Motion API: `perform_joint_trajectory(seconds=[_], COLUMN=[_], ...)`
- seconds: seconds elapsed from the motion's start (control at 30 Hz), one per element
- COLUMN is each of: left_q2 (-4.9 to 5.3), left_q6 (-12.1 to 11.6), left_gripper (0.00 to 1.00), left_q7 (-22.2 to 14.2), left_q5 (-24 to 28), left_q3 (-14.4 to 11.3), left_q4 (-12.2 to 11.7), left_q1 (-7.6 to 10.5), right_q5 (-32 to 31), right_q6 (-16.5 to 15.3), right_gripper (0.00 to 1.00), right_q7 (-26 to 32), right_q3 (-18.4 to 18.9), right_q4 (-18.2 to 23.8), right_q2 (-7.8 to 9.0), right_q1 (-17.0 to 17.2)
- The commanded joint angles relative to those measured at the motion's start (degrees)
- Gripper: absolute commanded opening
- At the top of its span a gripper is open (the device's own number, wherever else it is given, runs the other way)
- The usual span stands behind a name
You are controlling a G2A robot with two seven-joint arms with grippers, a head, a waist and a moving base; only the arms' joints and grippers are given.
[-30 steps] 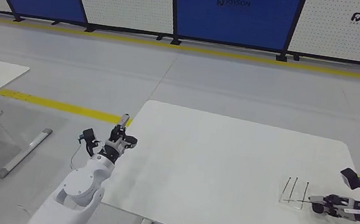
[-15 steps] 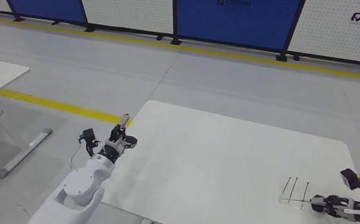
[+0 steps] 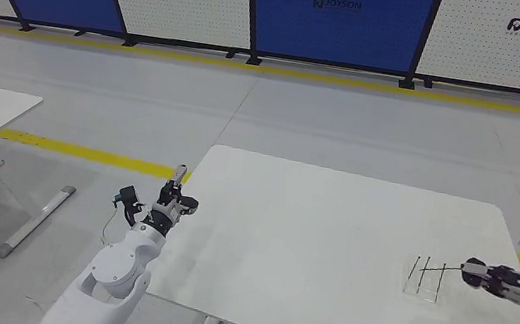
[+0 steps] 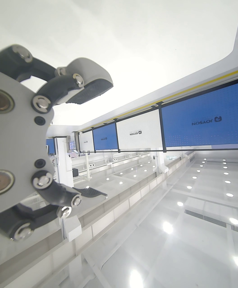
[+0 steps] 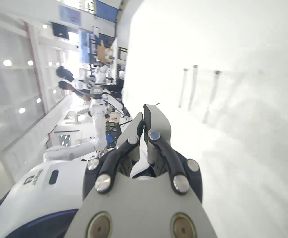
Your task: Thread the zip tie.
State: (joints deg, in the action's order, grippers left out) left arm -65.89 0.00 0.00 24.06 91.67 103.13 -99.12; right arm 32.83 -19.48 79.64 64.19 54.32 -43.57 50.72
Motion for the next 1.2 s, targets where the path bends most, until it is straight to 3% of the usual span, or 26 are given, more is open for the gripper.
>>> perform_joint_trajectory(seconds=[0.0, 0.27, 0.33, 0.4, 0.47, 0.57, 0.7, 1.07, 1.17], left_q2=[0.0, 0.0, 0.0, 0.0, 0.0, 0.0, 0.0, 0.0, -0.21], left_q6=[0.0, 0.0, 0.0, 0.0, 0.0, 0.0, 0.0, 0.0, 0.6], left_gripper=[1.0, 1.0, 1.0, 1.0, 1.0, 1.0, 1.0, 1.0, 1.0], left_q7=[0.0, 0.0, 0.0, 0.0, 0.0, 0.0, 0.0, 0.0, -1.0], left_q5=[0.0, 0.0, 0.0, 0.0, 0.0, 0.0, 0.0, 0.0, 2.6], left_q3=[0.0, 0.0, 0.0, 0.0, 0.0, 0.0, 0.0, 0.0, -0.8], left_q4=[0.0, 0.0, 0.0, 0.0, 0.0, 0.0, 0.0, 0.0, 0.3], left_q1=[0.0, 0.0, 0.0, 0.0, 0.0, 0.0, 0.0, 0.0, 0.82], right_q5=[2.1, 2.1, 0.5, 0.0, 6.6, 9.9, 9.6, 9.6, 10.1], right_q6=[0.0, 0.0, 1.1, 1.1, 0.0, 0.0, 0.0, 0.0, 0.1], right_gripper=[0.0, 0.0, 0.0, 0.0, 0.0, 0.0, 0.0, 0.0, 0.0], right_q7=[0.0, 0.0, -1.9, -6.3, -6.9, -11.2, -17.1, -17.1, -22.1], right_q3=[2.4, 2.4, 0.9, -0.8, -2.1, -3.5, -5.4, -5.4, -5.3], right_q4=[4.6, 4.6, 6.1, 8.3, 10.1, 12.8, 15.3, 15.3, 15.7], right_q2=[1.06, 1.06, 0.71, -0.04, -1.15, -2.9, -5.3, -5.3, -5.77], right_q1=[3.4, 3.4, 4.5, 6.0, 7.8, 8.6, 8.7, 8.7, 10.1])
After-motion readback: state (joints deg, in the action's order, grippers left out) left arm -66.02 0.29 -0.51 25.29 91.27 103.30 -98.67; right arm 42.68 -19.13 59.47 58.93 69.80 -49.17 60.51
